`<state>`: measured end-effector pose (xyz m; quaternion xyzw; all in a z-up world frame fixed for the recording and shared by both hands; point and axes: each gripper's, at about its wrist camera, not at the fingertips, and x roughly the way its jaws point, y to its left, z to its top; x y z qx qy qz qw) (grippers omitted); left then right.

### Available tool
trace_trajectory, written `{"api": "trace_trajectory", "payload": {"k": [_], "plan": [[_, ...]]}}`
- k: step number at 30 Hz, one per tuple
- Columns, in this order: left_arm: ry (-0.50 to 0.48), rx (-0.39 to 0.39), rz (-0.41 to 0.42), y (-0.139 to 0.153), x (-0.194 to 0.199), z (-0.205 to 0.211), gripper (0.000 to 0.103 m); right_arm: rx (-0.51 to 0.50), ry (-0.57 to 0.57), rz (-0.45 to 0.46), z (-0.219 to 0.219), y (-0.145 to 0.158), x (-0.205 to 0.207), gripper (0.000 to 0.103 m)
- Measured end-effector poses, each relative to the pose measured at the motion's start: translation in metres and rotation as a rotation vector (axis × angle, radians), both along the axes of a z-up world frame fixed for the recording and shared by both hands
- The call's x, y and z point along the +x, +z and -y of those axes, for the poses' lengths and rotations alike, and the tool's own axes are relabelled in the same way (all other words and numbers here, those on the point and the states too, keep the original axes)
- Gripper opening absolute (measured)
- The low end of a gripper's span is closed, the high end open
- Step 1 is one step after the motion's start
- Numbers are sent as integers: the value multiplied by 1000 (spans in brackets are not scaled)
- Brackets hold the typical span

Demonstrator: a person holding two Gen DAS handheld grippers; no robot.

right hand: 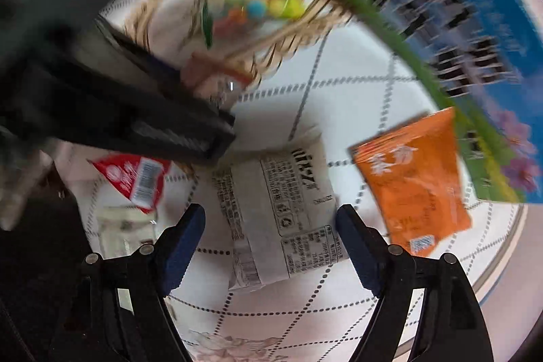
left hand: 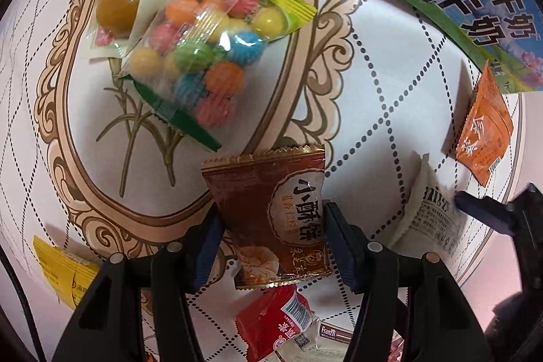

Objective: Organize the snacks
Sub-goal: 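Hold the brown biscuit packet in left tool while right tool grasps the white bread bag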

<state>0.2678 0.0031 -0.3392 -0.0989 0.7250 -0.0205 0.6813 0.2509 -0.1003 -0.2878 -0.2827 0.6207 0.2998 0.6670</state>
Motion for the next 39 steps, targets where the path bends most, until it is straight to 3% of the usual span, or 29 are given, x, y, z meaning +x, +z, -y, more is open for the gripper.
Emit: {"api": "trace_trajectory", "payload": {"k": [3, 8, 10, 12, 16, 19, 22, 25, 28, 33, 39], "plan": [[2, 4, 3, -2, -2, -5, 56, 19, -156, -36, 15, -2, 14, 72], [-14, 37, 27, -1, -4, 4, 57, 182, -693, -92, 99, -3, 28, 72], [-62, 90, 64, 1, -7, 21, 57, 269, -885, -201, 132, -16, 18, 76], [-133, 130, 103, 5, -11, 36, 57, 348, -962, -274, 148, -19, 8, 78], [-220, 123, 121, 5, -17, 61, 57, 371, -972, -188, 163, 0, 1, 81], [-193, 87, 89, -2, -15, 57, 57, 372, -988, -195, 169, -1, 7, 81], [-126, 1, 58, -8, -11, 39, 57, 384, -955, -210, 163, -6, 8, 81], [-65, -47, 49, -8, -11, 24, 56, 334, -887, -149, 144, -12, 8, 67], [-64, -33, 68, -4, -15, 20, 54, 334, -868, -91, 139, -8, 4, 62], [-105, -18, 120, 27, -15, 25, 53, 380, -862, -73, 137, 9, -6, 52], [-181, -30, 185, 69, -15, 33, 53, 391, -850, -112, 132, 10, -7, 52]]}}
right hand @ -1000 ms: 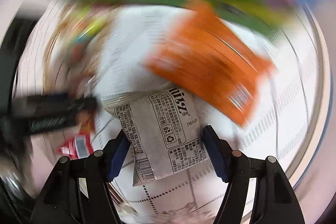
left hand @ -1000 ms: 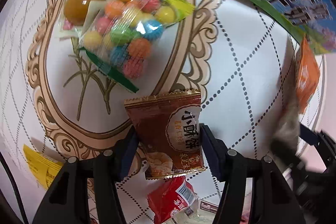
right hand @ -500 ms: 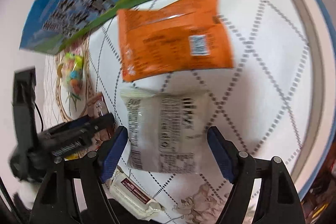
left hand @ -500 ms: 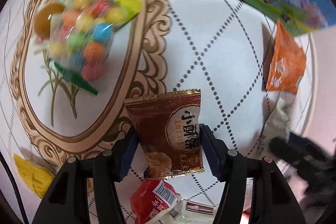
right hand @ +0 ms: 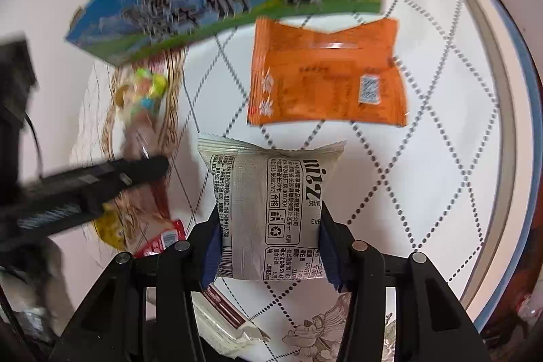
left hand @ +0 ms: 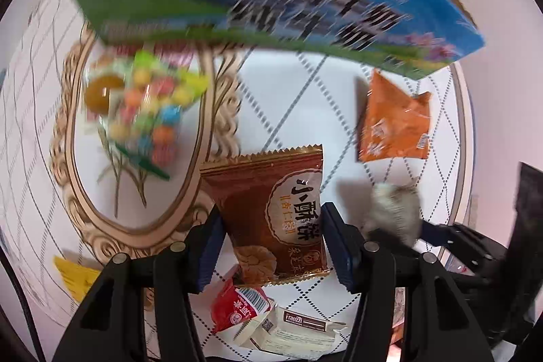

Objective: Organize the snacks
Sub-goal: 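Hold the brown biscuit packet in left tool while right tool grasps the white bread bag, then carry both packets into the cardboard box and open both tools to release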

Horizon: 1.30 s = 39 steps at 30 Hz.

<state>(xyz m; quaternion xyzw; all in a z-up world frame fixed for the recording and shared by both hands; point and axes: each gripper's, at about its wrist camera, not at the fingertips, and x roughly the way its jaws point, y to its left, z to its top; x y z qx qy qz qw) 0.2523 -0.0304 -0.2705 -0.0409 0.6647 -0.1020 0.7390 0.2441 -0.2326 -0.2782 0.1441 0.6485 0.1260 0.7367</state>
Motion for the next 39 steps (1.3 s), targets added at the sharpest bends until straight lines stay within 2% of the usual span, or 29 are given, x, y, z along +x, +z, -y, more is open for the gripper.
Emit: {"api": "trace_trajectory", "payload": {"k": [3, 6, 8, 11, 14, 19, 22, 24, 27, 30, 33, 36, 37, 38, 39], "plan": [[-20, 20, -16, -6, 11, 5, 54, -54, 44, -52, -10, -19, 5, 54], [-4, 8, -85, -28, 21, 1, 54, -135, 98, -33, -26, -24, 8, 56], [1, 2, -109, -36, 20, 0, 54, -172, 119, -10, -34, -22, 7, 52], [5, -7, -108, -33, 15, -5, 53, -123, 76, 16, -28, -9, 2, 48], [-13, -29, -57, -5, 13, -10, 54, -31, 9, 25, -11, 13, -1, 47], [-44, -104, 74, 72, 27, -20, 54, 119, -84, 125, 15, 88, 11, 47], [-71, -120, 156, 125, 58, -18, 54, 160, -118, 213, 30, 133, 43, 47], [-79, -113, 202, 151, 81, -13, 54, 144, -137, 270, 32, 154, 77, 47], [-81, -31, 248, 173, 130, -7, 54, 92, -163, 329, 35, 168, 134, 47], [-67, 47, 222, 156, 176, -3, 54, 43, -174, 315, 41, 162, 184, 47], [-49, 116, 166, 134, 210, -13, 54, -5, -169, 259, 42, 144, 236, 47], [-21, 180, 101, 102, 240, -20, 54, -75, -173, 215, 33, 128, 259, 48], [-6, 188, 80, 92, 248, -23, 55, -91, -180, 196, 34, 124, 265, 54], [6, 197, 72, 86, 252, -25, 55, -107, -190, 181, 36, 120, 272, 80], [16, 206, 63, 81, 257, -28, 56, -128, -194, 168, 35, 115, 277, 93]]}}
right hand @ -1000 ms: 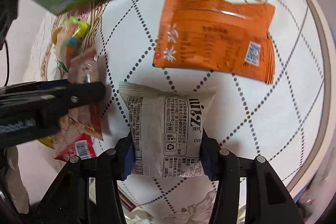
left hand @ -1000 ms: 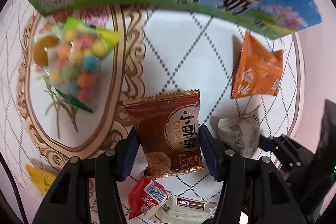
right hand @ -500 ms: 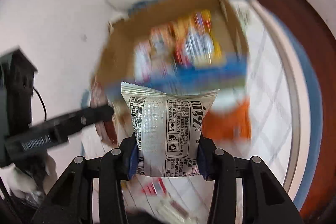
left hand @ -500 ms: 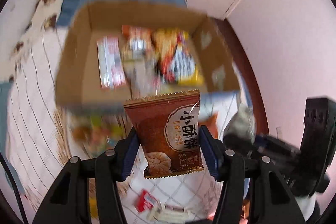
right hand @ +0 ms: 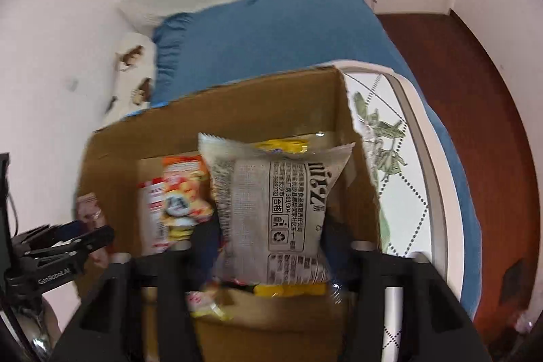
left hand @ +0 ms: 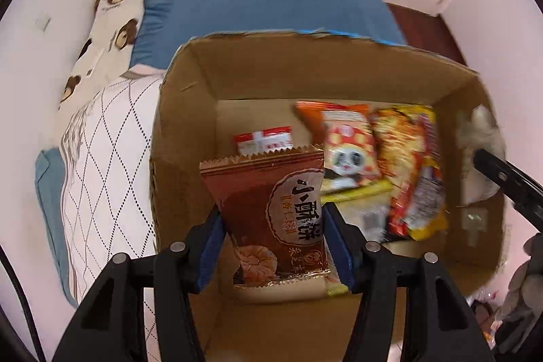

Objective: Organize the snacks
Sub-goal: 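Carry both packets into the cardboard box and open both tools to release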

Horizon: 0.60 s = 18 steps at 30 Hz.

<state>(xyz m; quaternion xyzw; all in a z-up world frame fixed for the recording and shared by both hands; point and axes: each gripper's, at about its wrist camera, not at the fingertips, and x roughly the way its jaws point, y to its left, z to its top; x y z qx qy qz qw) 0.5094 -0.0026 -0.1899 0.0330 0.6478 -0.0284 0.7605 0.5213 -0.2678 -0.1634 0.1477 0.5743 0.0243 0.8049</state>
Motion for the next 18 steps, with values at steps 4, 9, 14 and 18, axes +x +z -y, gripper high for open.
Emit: {"api": "trace_trajectory", "payload": {"k": [4, 9, 14, 18], "plan": [[15, -17, -4, -16, 4, -1, 94, -20, 2, -17, -6, -10, 8, 100], [38, -72, -31, -18, 4, 0, 94, -71, 31, -13, -16, -11, -6, 100], [36, -86, -23, -15, -5, 4, 94, -112, 47, 0, -22, -8, -21, 100], [34, -79, 22, -2, -19, 7, 94, -148, 71, 18, -31, 0, -39, 100]]}}
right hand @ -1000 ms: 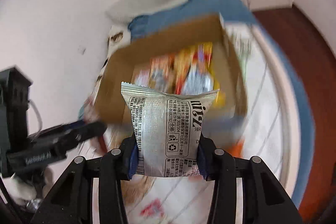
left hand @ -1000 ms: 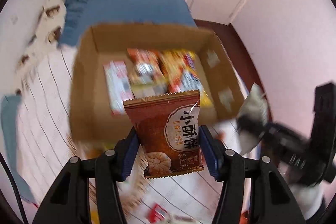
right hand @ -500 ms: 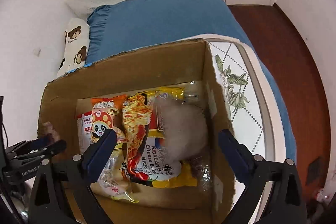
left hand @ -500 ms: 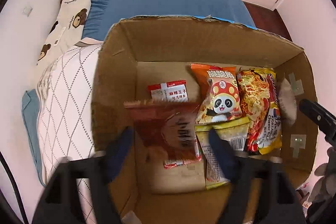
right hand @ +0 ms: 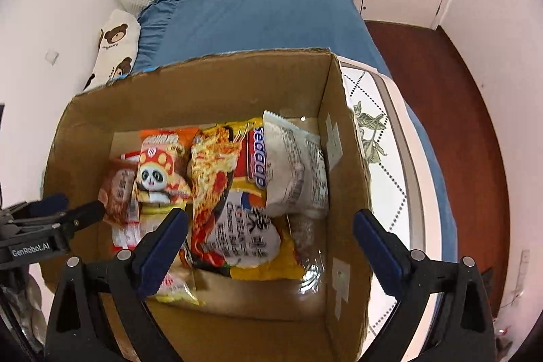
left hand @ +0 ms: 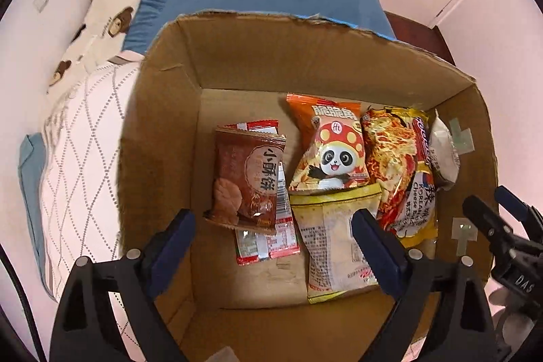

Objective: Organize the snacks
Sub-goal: 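Carry both packets into the cardboard box and open both tools to release, then grasp the yellow snack bag with left tool while right tool grasps the beige wafer box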

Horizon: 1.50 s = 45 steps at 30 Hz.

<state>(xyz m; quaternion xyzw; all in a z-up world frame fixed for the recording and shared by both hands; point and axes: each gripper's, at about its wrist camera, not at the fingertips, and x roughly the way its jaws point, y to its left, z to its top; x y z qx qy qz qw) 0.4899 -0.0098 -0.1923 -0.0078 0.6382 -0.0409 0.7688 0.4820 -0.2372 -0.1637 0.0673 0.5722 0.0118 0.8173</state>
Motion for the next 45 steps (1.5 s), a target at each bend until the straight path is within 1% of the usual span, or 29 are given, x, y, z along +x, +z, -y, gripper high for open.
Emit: {"api": "trace_trajectory", "payload": {"k": [3, 9, 15, 23, 26, 32, 36, 39, 42, 45], "plan": [[0, 3, 66, 16, -20, 4, 94, -19, 13, 30, -6, 12, -17, 100], [-9, 18, 181, 47, -62, 9, 94, -24, 16, 102, -12, 38, -59, 100], [-12, 22, 270, 73, -101, 7, 94, -33, 23, 179, -18, 68, -106, 100], [-26, -17, 347, 108, -149, 7, 94, -16, 6, 265, -17, 109, -159, 100], [-20, -15, 386, 120, -166, 6, 94, 1, -6, 291, -16, 123, -175, 100], [-11, -25, 430, 138, -192, 0, 94, 31, -22, 318, -15, 138, -202, 100], [-2, -30, 434, 140, -207, -6, 94, 47, -21, 299, -16, 134, -214, 100], [10, -22, 410, 130, -220, -13, 94, 59, -4, 240, -23, 113, -228, 100], [20, 12, 353, 103, -237, -24, 94, 72, 44, 141, -36, 77, -244, 100], [22, 64, 260, 59, -259, -37, 94, 78, 123, 26, -57, 35, -264, 100]]}}
